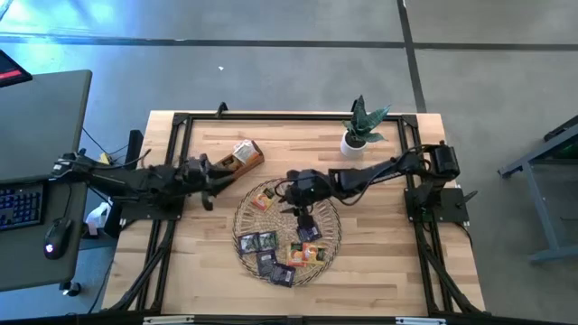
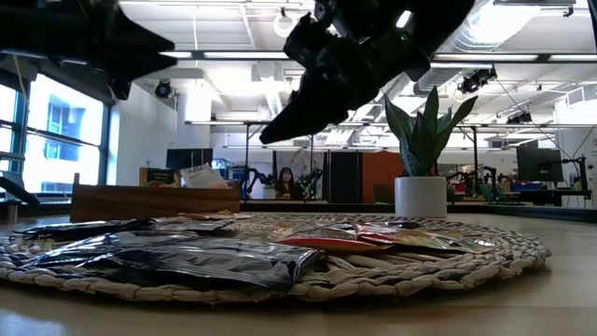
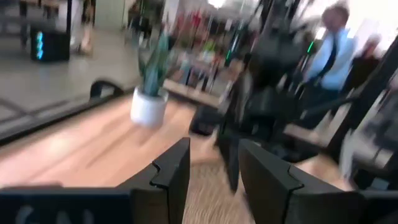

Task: Pick & Place Tea
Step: Put the top left orange tea bag into the middle compartment of the wooden organizer

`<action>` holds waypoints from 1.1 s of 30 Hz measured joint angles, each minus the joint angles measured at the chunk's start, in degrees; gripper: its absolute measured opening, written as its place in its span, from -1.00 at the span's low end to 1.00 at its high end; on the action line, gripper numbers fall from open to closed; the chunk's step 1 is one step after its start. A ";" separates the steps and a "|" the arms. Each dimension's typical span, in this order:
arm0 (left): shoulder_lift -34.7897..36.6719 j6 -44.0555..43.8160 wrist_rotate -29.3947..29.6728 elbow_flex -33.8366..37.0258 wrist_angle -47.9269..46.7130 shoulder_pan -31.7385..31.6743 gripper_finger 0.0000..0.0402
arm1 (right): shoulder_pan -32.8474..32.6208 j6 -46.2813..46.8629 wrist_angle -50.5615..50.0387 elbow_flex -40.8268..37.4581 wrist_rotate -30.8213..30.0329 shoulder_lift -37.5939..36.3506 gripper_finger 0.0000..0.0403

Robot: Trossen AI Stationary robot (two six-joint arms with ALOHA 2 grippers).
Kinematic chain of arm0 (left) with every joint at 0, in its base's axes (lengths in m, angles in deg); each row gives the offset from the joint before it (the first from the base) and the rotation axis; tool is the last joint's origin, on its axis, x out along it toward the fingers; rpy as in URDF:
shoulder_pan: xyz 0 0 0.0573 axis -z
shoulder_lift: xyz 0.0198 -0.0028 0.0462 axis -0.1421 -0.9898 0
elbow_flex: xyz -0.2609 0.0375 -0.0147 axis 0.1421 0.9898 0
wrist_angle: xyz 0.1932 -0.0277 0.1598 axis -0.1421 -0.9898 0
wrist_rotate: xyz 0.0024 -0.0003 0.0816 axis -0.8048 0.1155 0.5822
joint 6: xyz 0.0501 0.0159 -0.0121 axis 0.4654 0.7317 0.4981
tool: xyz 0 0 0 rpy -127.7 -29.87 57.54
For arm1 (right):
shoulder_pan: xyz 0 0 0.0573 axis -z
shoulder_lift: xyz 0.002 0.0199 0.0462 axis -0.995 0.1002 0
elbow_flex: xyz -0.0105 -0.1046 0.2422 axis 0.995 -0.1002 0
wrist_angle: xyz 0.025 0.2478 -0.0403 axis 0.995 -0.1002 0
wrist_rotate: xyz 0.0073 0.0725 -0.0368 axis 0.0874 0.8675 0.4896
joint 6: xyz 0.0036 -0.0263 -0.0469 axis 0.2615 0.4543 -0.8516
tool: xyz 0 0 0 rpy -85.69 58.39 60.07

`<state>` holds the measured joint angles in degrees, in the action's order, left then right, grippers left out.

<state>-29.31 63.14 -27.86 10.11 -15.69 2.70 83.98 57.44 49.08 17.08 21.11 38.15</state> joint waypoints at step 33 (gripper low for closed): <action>-57.97 -5.66 -22.37 -23.69 -15.59 -18.75 -0.27 | -0.13 4.32 -5.08 -1.69 -2.58 0.07 -0.31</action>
<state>-87.28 57.48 -50.22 -13.59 -31.28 -16.05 83.84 61.76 44.00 15.39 18.53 38.21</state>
